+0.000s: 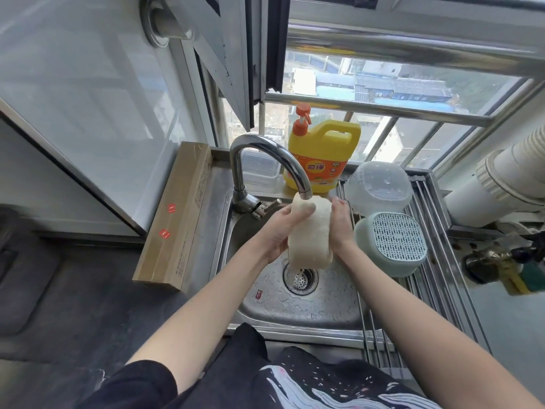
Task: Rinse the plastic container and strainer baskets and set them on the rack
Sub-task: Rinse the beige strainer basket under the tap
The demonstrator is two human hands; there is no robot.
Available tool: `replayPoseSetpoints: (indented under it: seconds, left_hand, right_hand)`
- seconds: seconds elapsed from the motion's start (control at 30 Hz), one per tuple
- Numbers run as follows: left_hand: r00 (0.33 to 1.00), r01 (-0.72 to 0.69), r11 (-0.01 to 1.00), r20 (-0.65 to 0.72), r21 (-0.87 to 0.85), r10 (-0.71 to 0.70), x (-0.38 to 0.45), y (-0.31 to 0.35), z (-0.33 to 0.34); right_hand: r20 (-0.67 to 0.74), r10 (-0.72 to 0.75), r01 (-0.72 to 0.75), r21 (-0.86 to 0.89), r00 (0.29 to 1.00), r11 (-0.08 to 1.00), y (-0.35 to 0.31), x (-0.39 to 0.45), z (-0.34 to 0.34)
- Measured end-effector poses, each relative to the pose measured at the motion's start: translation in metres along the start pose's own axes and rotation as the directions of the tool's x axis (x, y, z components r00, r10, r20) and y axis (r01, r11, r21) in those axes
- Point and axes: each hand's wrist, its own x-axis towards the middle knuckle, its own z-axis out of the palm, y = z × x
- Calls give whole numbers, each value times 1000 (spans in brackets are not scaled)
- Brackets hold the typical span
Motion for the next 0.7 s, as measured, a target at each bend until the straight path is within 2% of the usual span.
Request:
replayPoseSetpoints:
  seconds: [0.07, 0.13, 0.23, 0.3, 0.4, 0.5, 0.6, 0.7]
  left_hand:
    - [1000, -24, 999, -6, 48, 24, -3, -6, -5]
    - [999, -43, 997, 32, 59, 41, -8, -13, -11]
    - [997, -37, 998, 70, 47, 34, -17, -24, -18]
    - [994, -14, 991, 106, 131, 0, -21, -29, -21]
    - [980, 67, 977, 172, 203, -103, -24, -33, -26]
    - [963, 175, 982, 195, 74, -186, -29, -27, -25]
    - [982, 184, 983, 43, -19, -183, -23, -22, -22]
    - [993, 83, 996, -77, -36, -86, -16, -20, -23]
  right_hand:
    - [-19, 31, -32, -49, 999, 998, 5, 5, 4]
    - [20, 137, -135, -89, 990, 987, 17, 22, 0]
    - [115, 371, -361, -95, 922, 928, 21, 21, -5]
    - [238, 431, -440, -17, 871, 898, 18, 13, -3]
    - [261, 363, -397, 90, 895, 914, 21, 7, 5]
    - [247, 301, -325, 61, 921, 944, 26, 7, 10]
    - [203, 272, -285, 41, 941, 958, 30, 5, 9]
    - [169, 245, -256, 43, 955, 966, 32, 7, 5]
